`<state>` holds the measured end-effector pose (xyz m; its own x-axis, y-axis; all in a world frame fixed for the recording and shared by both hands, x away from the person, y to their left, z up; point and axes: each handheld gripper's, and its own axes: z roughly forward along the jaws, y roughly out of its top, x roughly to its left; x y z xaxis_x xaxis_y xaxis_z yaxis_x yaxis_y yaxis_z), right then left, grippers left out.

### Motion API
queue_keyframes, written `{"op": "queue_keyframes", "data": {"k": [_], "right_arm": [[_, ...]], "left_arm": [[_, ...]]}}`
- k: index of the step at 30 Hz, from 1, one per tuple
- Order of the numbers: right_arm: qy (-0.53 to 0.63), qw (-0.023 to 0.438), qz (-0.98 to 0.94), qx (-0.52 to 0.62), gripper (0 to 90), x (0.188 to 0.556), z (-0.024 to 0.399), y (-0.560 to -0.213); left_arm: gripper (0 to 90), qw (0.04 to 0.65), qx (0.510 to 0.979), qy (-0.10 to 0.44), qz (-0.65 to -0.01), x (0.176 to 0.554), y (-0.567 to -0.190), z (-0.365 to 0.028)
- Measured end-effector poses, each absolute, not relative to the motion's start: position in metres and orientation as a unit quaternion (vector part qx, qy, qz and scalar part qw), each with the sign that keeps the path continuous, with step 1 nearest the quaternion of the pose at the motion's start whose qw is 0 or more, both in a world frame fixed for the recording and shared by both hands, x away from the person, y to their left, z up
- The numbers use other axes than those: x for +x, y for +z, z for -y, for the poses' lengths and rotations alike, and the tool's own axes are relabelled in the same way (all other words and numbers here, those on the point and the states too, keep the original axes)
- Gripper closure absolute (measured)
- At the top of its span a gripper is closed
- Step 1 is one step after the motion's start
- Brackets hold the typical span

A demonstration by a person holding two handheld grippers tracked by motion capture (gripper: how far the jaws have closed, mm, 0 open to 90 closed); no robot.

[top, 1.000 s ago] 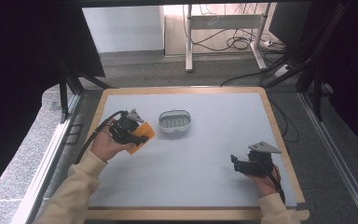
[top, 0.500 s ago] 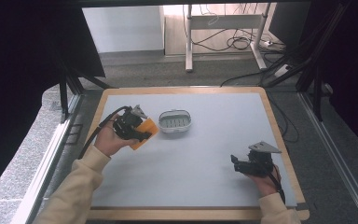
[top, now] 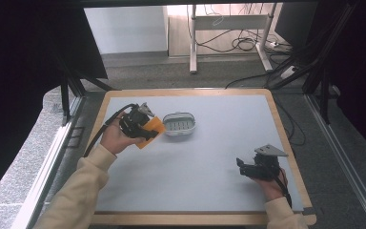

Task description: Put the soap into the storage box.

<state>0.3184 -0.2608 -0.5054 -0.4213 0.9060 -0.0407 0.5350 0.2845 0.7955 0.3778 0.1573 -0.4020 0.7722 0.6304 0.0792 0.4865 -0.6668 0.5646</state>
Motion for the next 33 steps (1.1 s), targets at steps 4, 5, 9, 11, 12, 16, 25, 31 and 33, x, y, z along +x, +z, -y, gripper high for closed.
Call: {"op": "queue_keyframes", "data": {"k": [4,5,9,11,12,16,25,31,33], "right_arm": [[0.364,0.254,-0.760,0.474,13.1,0.318,0.261,-0.506],[0.364,0.254,-0.760,0.474,13.1,0.318,0.261,-0.506],[0.363,0.254,-0.759,0.477,13.1,0.319,0.261,-0.506],[0.363,0.253,-0.759,0.478,13.1,0.318,0.262,-0.506],[0.363,0.253,-0.759,0.478,13.1,0.319,0.262,-0.506],[0.363,0.253,-0.759,0.478,13.1,0.319,0.262,-0.506],[0.362,0.253,-0.759,0.478,13.1,0.319,0.262,-0.506],[0.361,0.252,-0.759,0.479,13.1,0.319,0.262,-0.506],[0.361,0.252,-0.759,0.479,13.1,0.319,0.263,-0.506]], "left_arm": [[62.0,0.268,0.903,0.137,-0.306,0.381,-0.399,-0.154],[62.0,0.267,0.904,0.138,-0.304,0.382,-0.399,-0.154],[62.0,0.267,0.905,0.136,-0.303,0.384,-0.397,-0.151],[62.0,0.264,0.906,0.137,-0.301,0.385,-0.396,-0.150],[62.0,0.263,0.906,0.139,-0.300,0.385,-0.396,-0.150],[62.0,0.264,0.906,0.143,-0.299,0.388,-0.394,-0.149],[62.0,0.263,0.909,0.145,-0.289,0.395,-0.391,-0.143],[62.0,0.262,0.912,0.149,-0.278,0.400,-0.388,-0.137],[62.0,0.263,0.913,0.148,-0.275,0.400,-0.387,-0.135]]}}
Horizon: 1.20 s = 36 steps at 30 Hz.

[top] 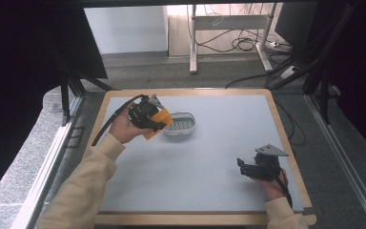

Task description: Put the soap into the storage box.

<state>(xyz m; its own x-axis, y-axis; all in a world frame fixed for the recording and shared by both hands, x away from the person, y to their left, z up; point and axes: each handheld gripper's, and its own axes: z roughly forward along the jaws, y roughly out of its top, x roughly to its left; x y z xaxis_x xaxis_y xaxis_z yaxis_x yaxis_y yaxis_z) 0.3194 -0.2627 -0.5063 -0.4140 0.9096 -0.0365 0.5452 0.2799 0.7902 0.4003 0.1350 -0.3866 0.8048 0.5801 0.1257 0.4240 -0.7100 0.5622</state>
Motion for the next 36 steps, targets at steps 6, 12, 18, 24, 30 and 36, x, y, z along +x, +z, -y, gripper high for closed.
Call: {"op": "queue_keyframes", "data": {"k": [6,12,18,24,30,36], "right_arm": [[0.361,0.252,-0.760,0.478,13.1,0.320,0.263,-0.507],[0.359,0.252,-0.761,0.478,13.1,0.320,0.262,-0.507],[0.357,0.253,-0.762,0.478,13.1,0.321,0.262,-0.508],[0.357,0.252,-0.762,0.477,13.1,0.321,0.262,-0.509],[0.357,0.253,-0.763,0.477,13.1,0.321,0.262,-0.509],[0.356,0.252,-0.764,0.476,13.1,0.321,0.262,-0.509]], "left_arm": [[62.0,0.266,0.913,0.151,-0.271,0.404,-0.385,-0.129],[62.0,0.261,0.916,0.154,-0.263,0.410,-0.386,-0.126],[62.0,0.263,0.915,0.157,-0.264,0.417,-0.388,-0.121],[62.0,0.266,0.915,0.155,-0.262,0.427,-0.389,-0.118],[62.0,0.261,0.920,0.158,-0.246,0.435,-0.391,-0.114],[62.0,0.257,0.923,0.154,-0.242,0.444,-0.394,-0.110]]}}
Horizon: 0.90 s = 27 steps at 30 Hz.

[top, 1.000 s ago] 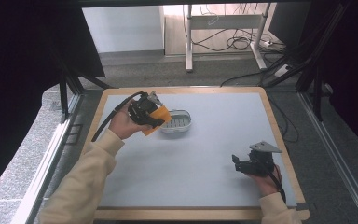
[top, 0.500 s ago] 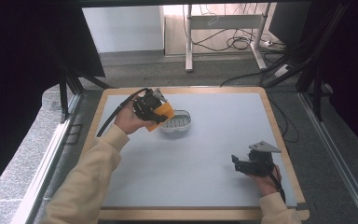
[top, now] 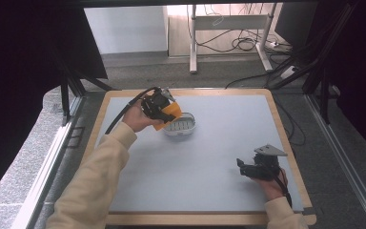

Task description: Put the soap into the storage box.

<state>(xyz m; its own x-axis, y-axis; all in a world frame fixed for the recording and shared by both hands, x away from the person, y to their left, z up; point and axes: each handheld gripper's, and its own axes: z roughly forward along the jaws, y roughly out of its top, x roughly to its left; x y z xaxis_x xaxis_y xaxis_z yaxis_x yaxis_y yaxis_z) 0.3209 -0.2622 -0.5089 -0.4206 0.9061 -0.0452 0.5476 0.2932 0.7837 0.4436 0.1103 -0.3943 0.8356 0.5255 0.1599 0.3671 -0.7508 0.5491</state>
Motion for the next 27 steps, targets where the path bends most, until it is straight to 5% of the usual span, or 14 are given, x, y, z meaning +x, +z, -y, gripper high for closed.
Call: {"op": "queue_keyframes", "data": {"k": [27], "right_arm": [[0.355,0.254,-0.760,0.482,13.0,0.321,0.266,-0.508]], "left_arm": [[62.0,0.242,0.941,0.133,-0.196,0.465,-0.398,-0.082]]}}
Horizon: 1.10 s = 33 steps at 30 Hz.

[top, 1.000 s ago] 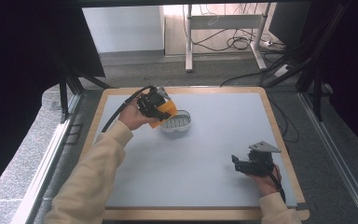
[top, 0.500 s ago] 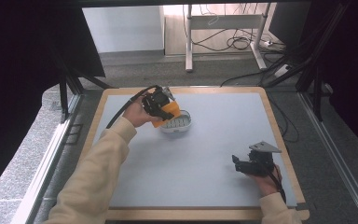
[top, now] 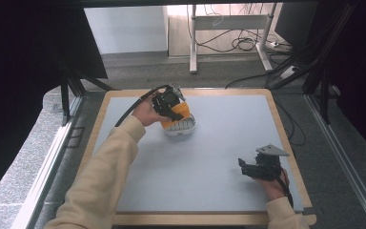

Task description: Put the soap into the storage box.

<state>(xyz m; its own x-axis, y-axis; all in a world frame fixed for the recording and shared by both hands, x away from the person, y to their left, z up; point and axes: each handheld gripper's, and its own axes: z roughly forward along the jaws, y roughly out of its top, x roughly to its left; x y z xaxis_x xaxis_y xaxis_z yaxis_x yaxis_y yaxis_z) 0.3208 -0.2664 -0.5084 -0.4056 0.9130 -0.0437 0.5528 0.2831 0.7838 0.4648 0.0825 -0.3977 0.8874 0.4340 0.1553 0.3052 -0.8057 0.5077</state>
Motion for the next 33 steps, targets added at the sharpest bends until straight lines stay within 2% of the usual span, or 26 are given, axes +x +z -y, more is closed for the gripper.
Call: {"op": "queue_keyframes", "data": {"k": [24,33], "right_arm": [[0.351,0.254,-0.760,0.485,13.0,0.320,0.268,-0.509],[0.351,0.254,-0.761,0.483,13.0,0.321,0.268,-0.510]], "left_arm": [[62.0,0.222,0.955,0.105,-0.165,0.498,-0.423,-0.072],[61.9,0.207,0.965,0.093,-0.131,0.504,-0.434,-0.070]]}}
